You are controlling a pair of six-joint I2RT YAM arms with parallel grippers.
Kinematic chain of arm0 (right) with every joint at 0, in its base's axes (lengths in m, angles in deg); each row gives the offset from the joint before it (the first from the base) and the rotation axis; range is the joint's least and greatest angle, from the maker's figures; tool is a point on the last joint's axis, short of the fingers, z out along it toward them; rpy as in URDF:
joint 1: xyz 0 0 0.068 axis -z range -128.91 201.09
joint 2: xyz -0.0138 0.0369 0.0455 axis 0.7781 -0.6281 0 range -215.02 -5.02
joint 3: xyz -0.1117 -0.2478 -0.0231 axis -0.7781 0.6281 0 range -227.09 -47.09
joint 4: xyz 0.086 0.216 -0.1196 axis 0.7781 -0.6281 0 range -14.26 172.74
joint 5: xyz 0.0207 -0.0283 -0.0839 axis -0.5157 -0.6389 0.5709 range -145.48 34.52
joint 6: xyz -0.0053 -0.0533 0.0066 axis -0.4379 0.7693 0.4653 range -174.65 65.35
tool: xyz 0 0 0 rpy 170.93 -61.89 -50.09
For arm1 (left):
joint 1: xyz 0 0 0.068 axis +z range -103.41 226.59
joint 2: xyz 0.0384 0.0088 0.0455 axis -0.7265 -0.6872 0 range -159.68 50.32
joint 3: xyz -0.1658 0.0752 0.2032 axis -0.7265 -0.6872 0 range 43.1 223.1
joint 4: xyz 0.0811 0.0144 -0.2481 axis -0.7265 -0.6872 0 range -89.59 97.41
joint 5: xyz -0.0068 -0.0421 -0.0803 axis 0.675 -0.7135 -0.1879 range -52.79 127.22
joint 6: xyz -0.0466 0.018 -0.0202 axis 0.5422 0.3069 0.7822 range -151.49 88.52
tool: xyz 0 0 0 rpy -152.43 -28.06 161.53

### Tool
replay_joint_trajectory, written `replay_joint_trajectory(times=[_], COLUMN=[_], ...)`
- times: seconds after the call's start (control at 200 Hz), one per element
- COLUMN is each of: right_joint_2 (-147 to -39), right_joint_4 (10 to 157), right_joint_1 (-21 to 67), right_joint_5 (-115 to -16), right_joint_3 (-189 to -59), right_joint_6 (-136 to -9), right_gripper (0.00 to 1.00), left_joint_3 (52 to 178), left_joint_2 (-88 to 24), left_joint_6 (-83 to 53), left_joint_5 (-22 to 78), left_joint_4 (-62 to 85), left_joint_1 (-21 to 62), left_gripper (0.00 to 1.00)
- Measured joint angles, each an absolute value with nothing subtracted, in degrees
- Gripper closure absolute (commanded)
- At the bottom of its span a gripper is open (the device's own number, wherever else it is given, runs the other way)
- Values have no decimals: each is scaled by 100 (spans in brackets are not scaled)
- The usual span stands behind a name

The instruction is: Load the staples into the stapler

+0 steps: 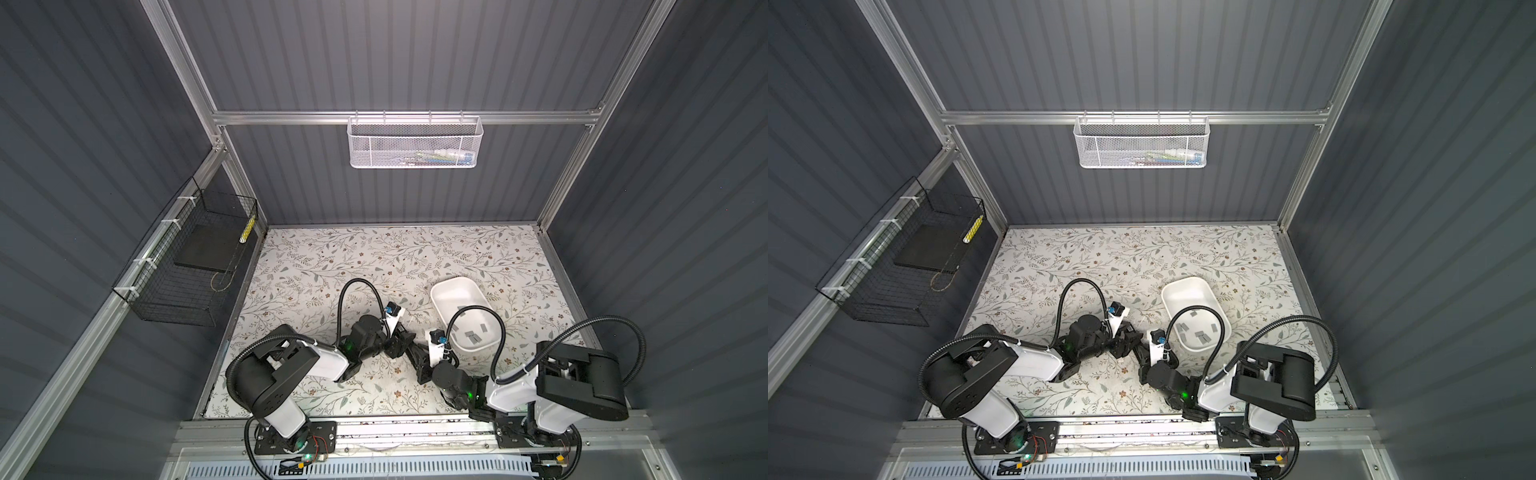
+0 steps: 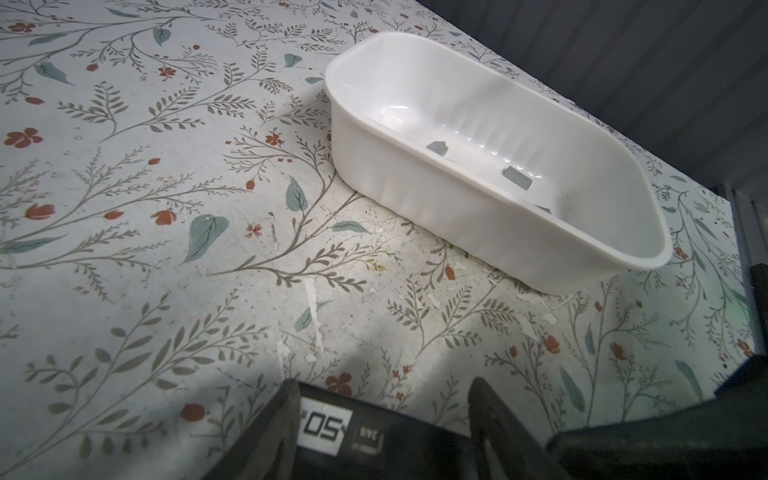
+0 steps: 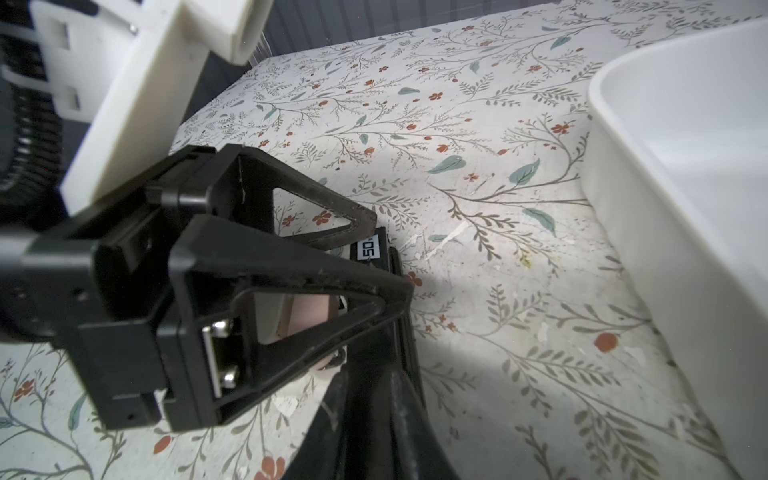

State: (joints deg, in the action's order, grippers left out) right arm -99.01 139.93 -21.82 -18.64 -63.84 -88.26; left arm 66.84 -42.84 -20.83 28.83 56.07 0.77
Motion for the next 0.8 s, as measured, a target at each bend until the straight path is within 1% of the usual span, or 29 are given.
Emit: replay_joint_trajectory(times=[0.15, 0.28, 0.39, 0.505, 0.54, 0.565, 0.645, 0.655, 0.66, 0.665, 0.71, 0.8], right_joint_2=[-10312, -10227, -9810, -9163, -8948, -8804, -8293, -8245, -8205, -8186, -7958, -7639], right_joint_4=[14743, 14607, 13720, 12207, 11731, 11460, 10461, 10387, 10286, 10227, 9707, 8756], right_joint_1=[-2201, -2201, -2201, -2127, -2094, -2077, -2029, -2029, -2020, -2013, -1968, -1935], right_joint_5=[-1860, -1886, -1927, -1877, -1838, -1796, -1571, -1532, -1525, -1508, -1304, -854], right_joint_3=[-6277, -6310, -6491, -6959, -7167, -7296, -7820, -7857, -7897, -7923, -8198, -8815], right_joint_6=[-9027, -9040, -8992, -8850, -8787, -8769, -8616, -8623, -8649, -8649, -8605, -8802], right_gripper=[76, 72, 65, 61, 56, 51, 24, 19, 19, 15, 3, 1], left_joint_3=[6684, 6684, 6684, 6691, 6706, 6722, 6816, 6833, 6846, 6855, 6988, 7351], left_joint_2=[-4304, -4291, -4199, -3926, -3799, -3683, -3205, -3115, -3058, -3032, -2673, -1976], left_joint_6=[-2100, -2107, -2138, -2186, -2203, -2227, -2225, -2251, -2243, -2236, -2214, -2177], left_joint_5=[2888, 2936, 3021, 3194, 3272, 3327, 3596, 3659, 3705, 3725, 4007, 4643], left_joint_4=[5645, 5634, 5494, 5137, 5015, 4919, 4582, 4523, 4486, 4464, 4182, 3599], left_joint_1=[70, 49, 49, 40, 40, 40, 42, 46, 46, 49, 62, 51], left_gripper=[36, 35, 30, 25, 21, 17, 9, 8, 7, 6, 1, 1])
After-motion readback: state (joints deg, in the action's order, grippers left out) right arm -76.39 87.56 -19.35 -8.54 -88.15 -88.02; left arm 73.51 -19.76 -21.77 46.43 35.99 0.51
